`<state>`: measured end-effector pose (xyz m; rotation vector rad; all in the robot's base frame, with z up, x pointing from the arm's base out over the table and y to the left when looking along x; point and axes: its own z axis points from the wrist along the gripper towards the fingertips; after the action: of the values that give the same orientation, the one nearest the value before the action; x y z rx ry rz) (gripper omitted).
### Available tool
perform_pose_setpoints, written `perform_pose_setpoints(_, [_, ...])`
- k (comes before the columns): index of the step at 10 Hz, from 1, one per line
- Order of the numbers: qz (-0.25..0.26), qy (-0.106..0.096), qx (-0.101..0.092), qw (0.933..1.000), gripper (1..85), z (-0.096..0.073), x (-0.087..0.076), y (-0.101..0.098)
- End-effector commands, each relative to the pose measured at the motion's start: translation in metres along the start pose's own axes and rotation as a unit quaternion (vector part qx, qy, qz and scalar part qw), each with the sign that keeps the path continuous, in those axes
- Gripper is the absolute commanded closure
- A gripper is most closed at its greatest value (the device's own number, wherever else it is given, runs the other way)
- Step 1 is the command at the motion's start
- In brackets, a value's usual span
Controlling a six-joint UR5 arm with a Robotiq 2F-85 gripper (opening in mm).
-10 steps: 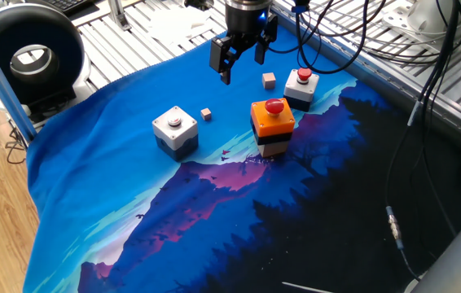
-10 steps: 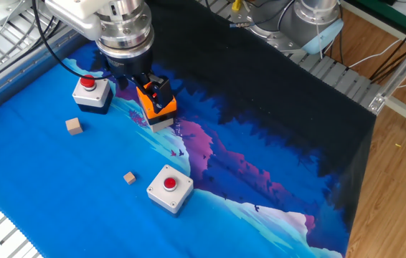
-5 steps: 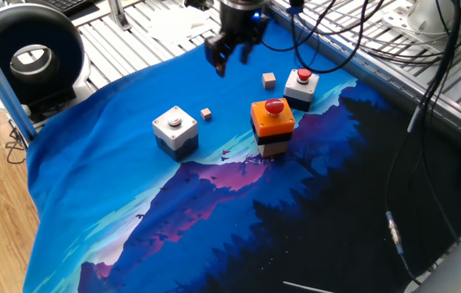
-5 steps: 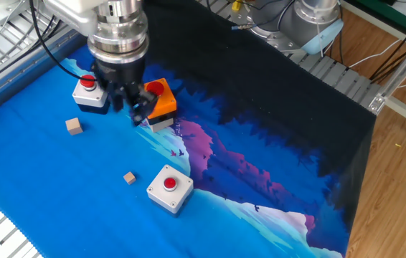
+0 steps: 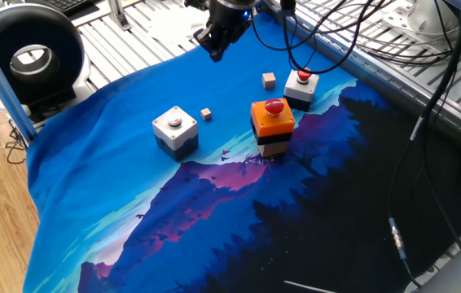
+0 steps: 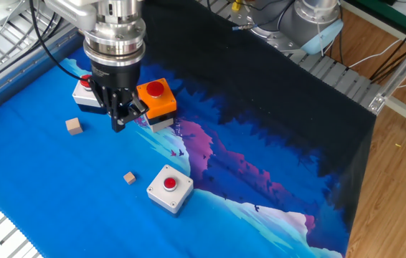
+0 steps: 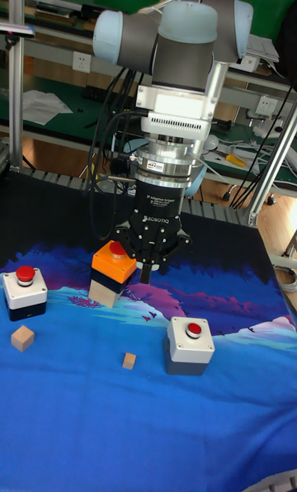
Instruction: Press three buttons from left to right in sequence
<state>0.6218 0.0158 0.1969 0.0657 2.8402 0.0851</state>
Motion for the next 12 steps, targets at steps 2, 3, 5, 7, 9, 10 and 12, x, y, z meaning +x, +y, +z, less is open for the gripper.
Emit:
perform_pose_setpoints(2, [0.006,-0.011,-0.008,0.9999,84.7,-0.0007,-0.0058,0.003])
perform_pose_setpoints(3, [0.007,-0.01,-0.01,0.9999,84.7,-0.0004,-0.0049,0.0044])
perform_pose_setpoints(5, [0.013,-0.005,-0.011,0.9998,84.7,-0.0009,-0.0026,0.0047])
perform_pose_setpoints(7, [0.016,-0.004,-0.012,0.9998,84.7,-0.0006,-0.002,0.0051])
perform_pose_setpoints(9, [0.019,-0.005,-0.017,0.9997,84.7,0.0,-0.0023,0.0071])
perform_pose_setpoints(10, [0.019,-0.005,-0.018,0.9996,84.7,0.0,-0.0022,0.0079])
perform_pose_setpoints(12, [0.019,-0.005,-0.02,0.9996,84.7,0.0006,-0.0025,0.0093])
